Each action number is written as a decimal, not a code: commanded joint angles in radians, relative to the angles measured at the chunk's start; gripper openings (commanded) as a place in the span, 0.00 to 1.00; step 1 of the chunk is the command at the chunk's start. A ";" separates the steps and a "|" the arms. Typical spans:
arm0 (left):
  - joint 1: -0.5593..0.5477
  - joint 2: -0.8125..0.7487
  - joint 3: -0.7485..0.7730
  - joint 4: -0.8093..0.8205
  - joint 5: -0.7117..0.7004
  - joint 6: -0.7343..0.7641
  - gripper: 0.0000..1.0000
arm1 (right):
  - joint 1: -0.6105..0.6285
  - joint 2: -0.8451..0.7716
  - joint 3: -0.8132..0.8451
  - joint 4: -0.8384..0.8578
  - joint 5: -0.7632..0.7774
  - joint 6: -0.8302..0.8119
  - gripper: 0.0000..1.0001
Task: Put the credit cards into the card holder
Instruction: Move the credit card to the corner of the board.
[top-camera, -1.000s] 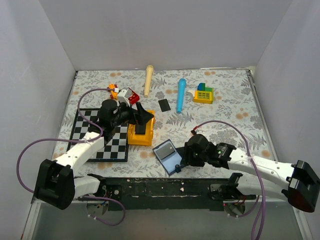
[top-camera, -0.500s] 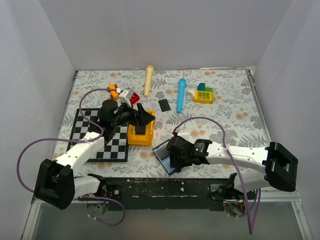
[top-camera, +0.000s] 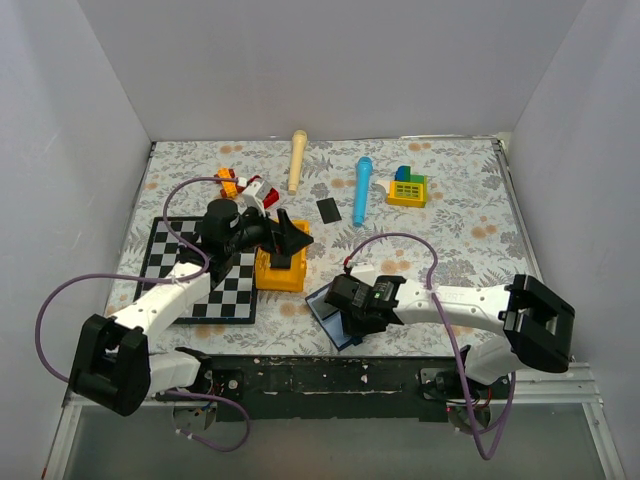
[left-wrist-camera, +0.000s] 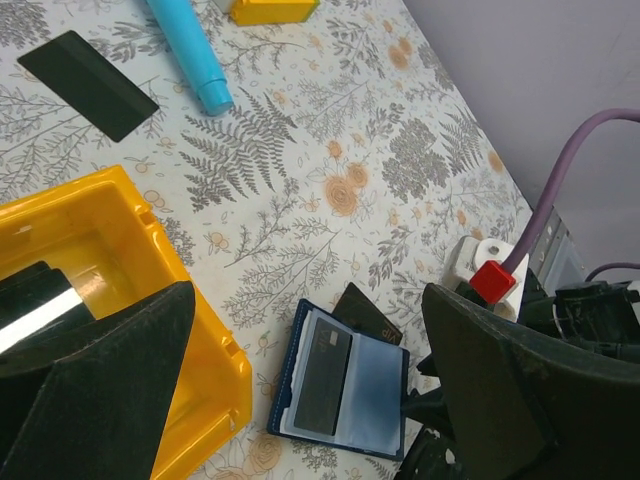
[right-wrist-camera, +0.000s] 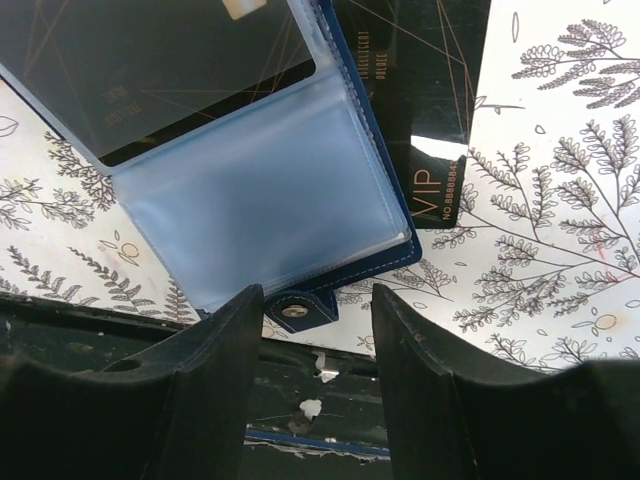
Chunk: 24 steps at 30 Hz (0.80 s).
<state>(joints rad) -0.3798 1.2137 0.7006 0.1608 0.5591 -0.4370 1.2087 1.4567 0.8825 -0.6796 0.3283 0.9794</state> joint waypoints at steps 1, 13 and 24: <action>-0.033 0.026 0.039 -0.004 0.065 0.035 0.98 | 0.003 -0.054 -0.028 0.063 -0.012 0.025 0.55; -0.048 -0.108 -0.070 0.023 -0.007 -0.059 0.98 | 0.003 -0.235 -0.163 0.177 -0.020 -0.012 0.51; -0.295 -0.007 -0.018 -0.087 0.088 0.057 0.98 | -0.155 -0.292 -0.194 0.095 0.031 0.022 0.28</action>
<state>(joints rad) -0.5533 1.1809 0.6582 0.1318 0.6624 -0.4183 1.1545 1.2221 0.7212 -0.6014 0.3515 1.0061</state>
